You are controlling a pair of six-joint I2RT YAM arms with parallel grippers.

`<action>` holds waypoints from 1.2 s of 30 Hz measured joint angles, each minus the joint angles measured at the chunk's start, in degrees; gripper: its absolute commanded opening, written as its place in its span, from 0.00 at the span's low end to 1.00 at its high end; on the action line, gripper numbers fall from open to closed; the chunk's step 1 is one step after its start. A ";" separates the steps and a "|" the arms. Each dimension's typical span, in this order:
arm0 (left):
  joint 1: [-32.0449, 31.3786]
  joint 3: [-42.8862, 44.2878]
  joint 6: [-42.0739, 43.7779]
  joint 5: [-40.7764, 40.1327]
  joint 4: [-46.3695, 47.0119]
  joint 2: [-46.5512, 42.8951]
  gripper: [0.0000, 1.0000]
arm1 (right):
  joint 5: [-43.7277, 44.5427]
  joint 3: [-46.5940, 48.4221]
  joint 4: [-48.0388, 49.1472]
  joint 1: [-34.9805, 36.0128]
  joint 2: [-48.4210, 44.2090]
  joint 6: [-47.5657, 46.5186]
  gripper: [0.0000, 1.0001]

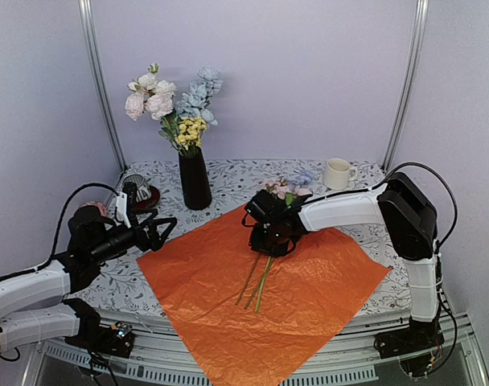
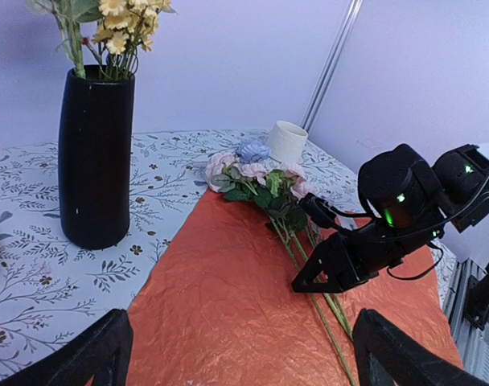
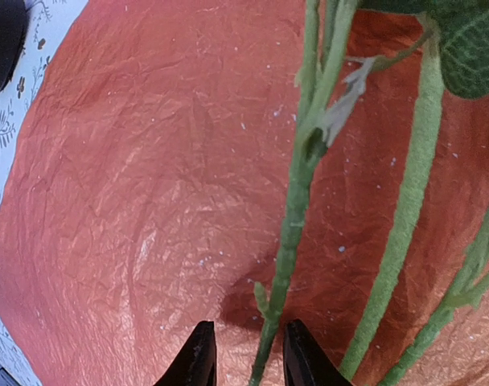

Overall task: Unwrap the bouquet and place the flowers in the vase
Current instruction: Pick up the fake flower from the flattened wrapping paper.

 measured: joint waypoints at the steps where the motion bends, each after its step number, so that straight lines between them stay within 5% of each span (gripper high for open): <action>1: 0.00 -0.07 0.02 0.00 0.11 0.00 0.98 | 0.02 0.33 -0.09 0.00 0.26 0.15 0.29; 7: 0.00 -0.90 0.13 0.00 0.76 0.00 0.98 | 0.17 1.51 -0.13 0.00 1.44 1.07 0.04; 16: 0.00 -1.40 0.13 0.22 1.20 -0.59 0.97 | 0.24 -7.48 6.36 0.00 -6.58 -0.26 0.03; 29: -0.28 -0.28 -3.30 8.33 2.27 0.76 0.95 | -1.11 -27.89 32.52 0.87 -28.46 -13.07 0.02; 36: -6.43 3.54 -9.11 12.13 6.25 5.25 0.94 | -0.04 -30.77 41.90 5.84 -31.58 -21.90 0.03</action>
